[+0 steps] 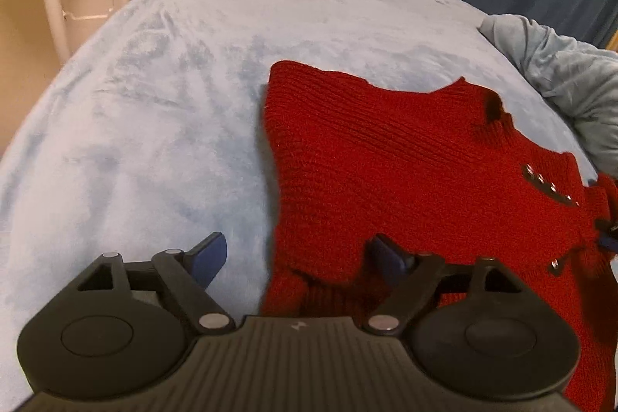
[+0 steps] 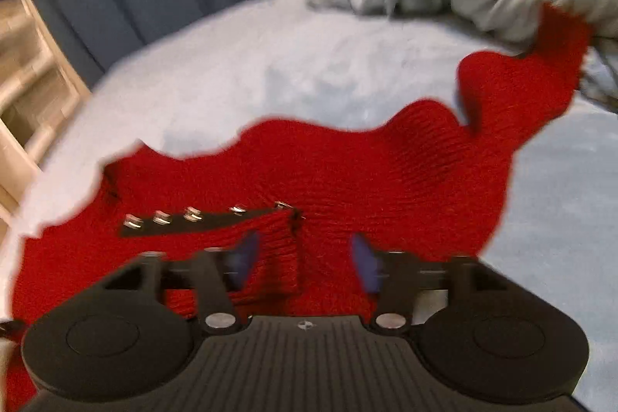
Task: Fold small clothes
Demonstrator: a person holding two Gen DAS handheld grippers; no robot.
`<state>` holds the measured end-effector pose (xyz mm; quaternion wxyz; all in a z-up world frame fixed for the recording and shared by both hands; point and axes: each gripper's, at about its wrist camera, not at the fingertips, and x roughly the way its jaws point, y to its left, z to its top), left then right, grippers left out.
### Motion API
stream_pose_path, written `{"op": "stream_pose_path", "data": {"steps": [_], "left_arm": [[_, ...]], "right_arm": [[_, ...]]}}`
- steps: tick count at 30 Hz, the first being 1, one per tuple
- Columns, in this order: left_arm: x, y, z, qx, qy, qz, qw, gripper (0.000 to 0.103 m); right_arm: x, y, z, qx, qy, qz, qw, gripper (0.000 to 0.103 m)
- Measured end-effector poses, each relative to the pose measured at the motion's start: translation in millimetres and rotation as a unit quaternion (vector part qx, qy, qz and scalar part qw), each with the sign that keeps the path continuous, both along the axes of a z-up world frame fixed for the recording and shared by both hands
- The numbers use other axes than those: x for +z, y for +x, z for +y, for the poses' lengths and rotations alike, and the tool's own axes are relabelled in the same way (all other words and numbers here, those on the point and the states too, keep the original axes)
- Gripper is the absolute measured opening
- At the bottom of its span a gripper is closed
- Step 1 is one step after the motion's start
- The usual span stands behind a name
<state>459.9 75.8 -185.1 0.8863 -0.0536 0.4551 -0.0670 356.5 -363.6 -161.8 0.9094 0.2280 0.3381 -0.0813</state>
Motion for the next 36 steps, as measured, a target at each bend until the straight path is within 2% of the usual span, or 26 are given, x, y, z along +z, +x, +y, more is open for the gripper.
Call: {"op": "stream_pose_path", "data": {"steps": [3, 5, 7, 10, 13, 16, 21, 27, 36], "left_arm": [[14, -30, -3, -0.005, 0.022, -0.019, 0.9996, 0.087], [24, -57, -6, -0.009, 0.032, -0.024, 0.9992, 0.095], [33, -86, -10, -0.01, 0.033, -0.017, 0.9993, 0.102], [40, -125, -16, -0.016, 0.018, 0.009, 0.9997, 0.102], [43, -160, -23, 0.002, 0.014, 0.026, 0.9996, 0.102], [47, -184, -33, 0.014, 0.022, 0.027, 0.9993, 0.102], [55, -200, -56, -0.004, 0.041, 0.024, 0.9989, 0.102], [61, -195, -74, -0.015, 0.048, 0.016, 0.9986, 0.102], [51, -181, -79, -0.007, 0.058, 0.028, 0.9979, 0.102]], "right_arm": [[15, -55, 7, -0.008, 0.013, -0.016, 1.0, 0.084], [19, -96, 9, -0.019, 0.012, -0.017, 1.0, 0.087], [24, -133, 13, -0.04, -0.003, -0.016, 0.999, 0.087], [29, -181, 16, -0.054, -0.006, -0.011, 0.998, 0.087], [35, -206, 8, -0.047, 0.013, -0.005, 0.999, 0.087], [43, -221, -2, -0.048, 0.012, -0.014, 0.999, 0.087], [48, -232, -11, -0.054, 0.011, -0.027, 0.998, 0.088], [51, -231, -30, -0.067, 0.011, -0.035, 0.997, 0.088], [56, -205, -70, -0.096, -0.04, -0.053, 0.993, 0.088]]}}
